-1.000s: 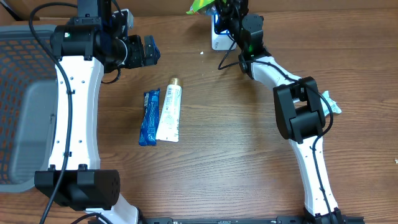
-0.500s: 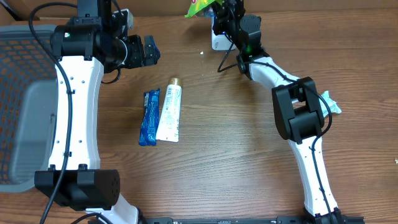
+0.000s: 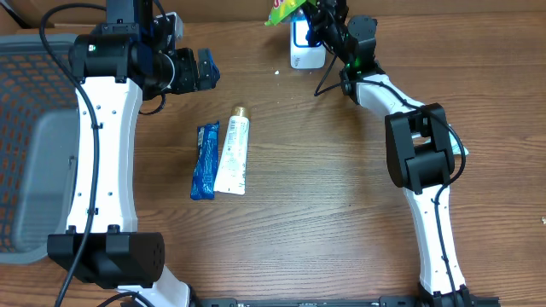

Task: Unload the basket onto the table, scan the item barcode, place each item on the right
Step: 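Carry the green bag right and drop it beside the wipes pack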

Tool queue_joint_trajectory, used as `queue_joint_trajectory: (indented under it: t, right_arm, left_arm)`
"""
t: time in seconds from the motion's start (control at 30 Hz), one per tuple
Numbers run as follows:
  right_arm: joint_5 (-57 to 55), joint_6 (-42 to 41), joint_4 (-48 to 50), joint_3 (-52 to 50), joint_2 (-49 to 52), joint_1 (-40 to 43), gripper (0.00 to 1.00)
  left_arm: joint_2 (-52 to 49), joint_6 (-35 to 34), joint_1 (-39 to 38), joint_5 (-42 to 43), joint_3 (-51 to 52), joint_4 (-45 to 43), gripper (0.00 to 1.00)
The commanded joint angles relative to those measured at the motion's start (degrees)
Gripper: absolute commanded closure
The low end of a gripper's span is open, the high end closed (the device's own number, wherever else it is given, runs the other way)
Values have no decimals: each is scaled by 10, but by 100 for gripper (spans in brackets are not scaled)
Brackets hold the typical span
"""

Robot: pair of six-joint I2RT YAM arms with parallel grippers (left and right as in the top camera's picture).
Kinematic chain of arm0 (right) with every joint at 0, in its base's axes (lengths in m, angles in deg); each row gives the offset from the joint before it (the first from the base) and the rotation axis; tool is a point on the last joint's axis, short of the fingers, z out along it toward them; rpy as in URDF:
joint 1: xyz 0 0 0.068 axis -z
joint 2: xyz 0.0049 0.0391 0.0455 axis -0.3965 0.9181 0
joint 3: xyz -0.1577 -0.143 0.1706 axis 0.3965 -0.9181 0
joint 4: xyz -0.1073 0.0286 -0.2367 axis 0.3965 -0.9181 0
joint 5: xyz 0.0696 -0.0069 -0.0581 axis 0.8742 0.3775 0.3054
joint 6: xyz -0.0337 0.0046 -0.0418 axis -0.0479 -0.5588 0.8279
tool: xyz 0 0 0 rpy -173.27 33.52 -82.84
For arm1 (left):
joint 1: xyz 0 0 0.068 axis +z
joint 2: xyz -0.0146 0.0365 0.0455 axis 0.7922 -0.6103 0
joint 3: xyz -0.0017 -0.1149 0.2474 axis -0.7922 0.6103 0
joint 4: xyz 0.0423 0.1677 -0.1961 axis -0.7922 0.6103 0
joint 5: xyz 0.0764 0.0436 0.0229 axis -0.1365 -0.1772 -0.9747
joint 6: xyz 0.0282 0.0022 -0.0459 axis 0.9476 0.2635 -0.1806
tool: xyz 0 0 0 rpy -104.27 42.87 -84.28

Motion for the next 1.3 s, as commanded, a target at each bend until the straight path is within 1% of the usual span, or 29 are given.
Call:
queue_joint_trajectory:
  t: [0.0,0.17,0.27,0.37,0.4,0.43,0.5,0.53,0.57,0.67,0.83,0.87,0.97,1.0,1.03,1.1,1.13,1.2,1.27]
  right_arm:
    - [34,5,11,17,-10,0,96]
    - [69,0,29,17,-13,0,96]
    - [109,-1,27,17,-24,0,96]
    - [143,-2,-15,17,-47,0,96]
    - [149,-2,-55,17,-61,0,96]
    - [149,-2,-73,17,-67,-1,96]
    - [149,-1,-169,17,-100,-4,96]
    - [149,-1,-190,17,-108,-5,96]
    - [149,0,-238,17,-126,-8,96]
    - [151,1,-340,17,-168,-15,96]
    - [148,1,-582,17,-265,-19,96]
    - [148,1,-647,17,-289,-19,96]
    - [139,1,-797,17,-333,-17,96]
    - [130,6,-850,17,-347,-15,96]
    - [92,7,-914,17,-360,-9,96]
    - [30,2,-968,17,-366,-1,96]
    - [-7,-21,-997,17,-365,7,96]
    - [-97,-121,-1025,8,-360,28,96]
    - [-197,-270,-1031,-12,-355,55,96]
  left_arm:
    - [-4,-8,-4,5,0,0,0]
    - [-4,-8,-4,5,0,0,0]
    - [-4,-8,-4,5,0,0,0]
    - [-4,-8,-4,4,0,0,0]
    - [-4,-8,-4,5,0,0,0]
    - [-4,-8,-4,5,0,0,0]
    - [-4,-8,-4,5,0,0,0]
    - [-4,-8,-4,4,0,0,0]
    - [-4,-8,-4,5,0,0,0]
    - [-4,-8,-4,5,0,0,0]
    - [-4,-8,-4,5,0,0,0]
    - [-4,-8,-4,5,0,0,1]
    - [-4,-8,-4,4,0,0,0]
    - [-4,-8,-4,4,0,0,0]
    - [-4,-8,-4,5,0,0,0]
    - [-4,-8,-4,5,0,0,0]
    - [-4,-8,-4,4,0,0,0]
    - [-4,-8,-4,5,0,0,0]
    - [-4,-8,-4,4,0,0,0]
